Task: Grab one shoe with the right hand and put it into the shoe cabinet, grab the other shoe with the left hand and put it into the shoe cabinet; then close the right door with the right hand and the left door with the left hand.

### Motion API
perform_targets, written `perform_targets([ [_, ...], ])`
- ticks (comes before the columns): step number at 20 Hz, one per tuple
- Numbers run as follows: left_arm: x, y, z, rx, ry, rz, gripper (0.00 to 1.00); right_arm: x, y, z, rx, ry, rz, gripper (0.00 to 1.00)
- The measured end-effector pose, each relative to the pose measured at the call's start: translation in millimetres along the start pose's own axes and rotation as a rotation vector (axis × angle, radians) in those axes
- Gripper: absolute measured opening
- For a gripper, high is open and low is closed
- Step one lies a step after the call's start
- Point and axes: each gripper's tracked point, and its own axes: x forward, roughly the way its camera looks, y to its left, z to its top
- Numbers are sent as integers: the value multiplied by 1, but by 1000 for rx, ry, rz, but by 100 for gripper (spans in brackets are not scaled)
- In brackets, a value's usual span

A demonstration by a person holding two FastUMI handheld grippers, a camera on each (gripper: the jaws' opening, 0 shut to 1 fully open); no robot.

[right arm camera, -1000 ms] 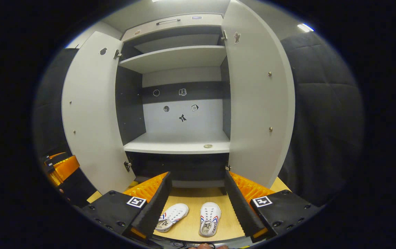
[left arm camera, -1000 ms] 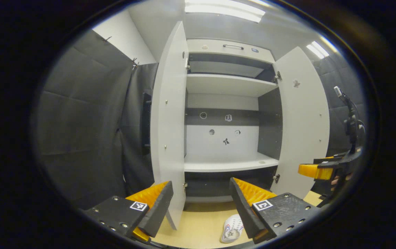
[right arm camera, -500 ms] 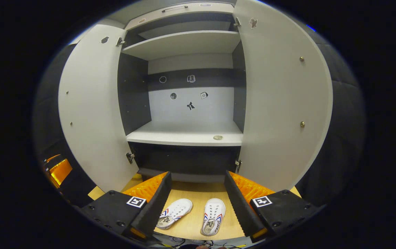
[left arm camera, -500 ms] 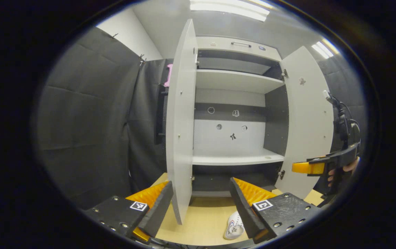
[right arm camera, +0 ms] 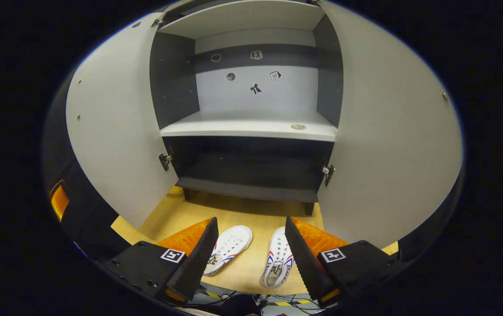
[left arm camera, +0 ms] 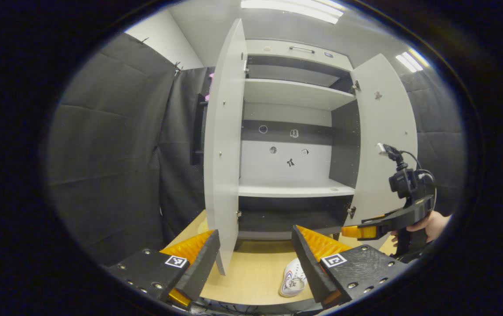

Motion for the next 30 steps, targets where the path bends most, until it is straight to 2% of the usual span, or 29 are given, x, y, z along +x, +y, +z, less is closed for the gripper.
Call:
perform_targets([
  [4,-2,-6,-12,-12,33,-11,94,36,-9,-39,24,70,6,93],
  [5,-3,-8,-13,-12,34,-12,94,45,-11,-47,28,84,8,97],
  [6,-3,-7,-15,-10,35,-10,94,53,-14,-57,27,100,10,93],
  [7,-3,-7,-16,-9,40,-9,94,61,-18,-65,31,116,8,98],
  [11,-3,-13,-25,-7,63,-23,96,89,-27,-94,56,175,7,98],
  [12,-4,-15,-27,-3,68,-28,94,95,-31,-101,40,191,2,98],
  [14,-3,-17,-33,4,81,-33,94,108,-39,-116,-7,218,-18,98],
  [15,-2,-18,-36,8,90,-35,94,114,-41,-126,-25,242,-23,94],
  [16,-2,-19,-39,11,97,-38,94,118,-42,-135,-32,265,-24,98],
  [17,-1,-19,-40,13,101,-40,94,121,-41,-145,-30,288,-26,93],
  [22,-1,-20,-42,23,107,-47,94,131,-47,-173,-6,351,-78,94],
  [23,-2,-20,-42,21,108,-50,94,134,-47,-175,-15,349,-81,98],
  [24,-2,-20,-41,17,106,-52,94,136,-45,-177,-26,359,-78,93],
  [26,-2,-19,-41,17,103,-50,94,142,-43,-187,-72,392,-79,96],
  [28,-2,-18,-40,17,99,-42,94,145,-45,-191,-143,408,-115,95],
  [29,-3,-18,-40,15,97,-37,94,144,-48,-190,-171,405,-144,91],
  [30,-3,-17,-38,12,94,-32,94,144,-55,-189,-192,402,-181,82],
])
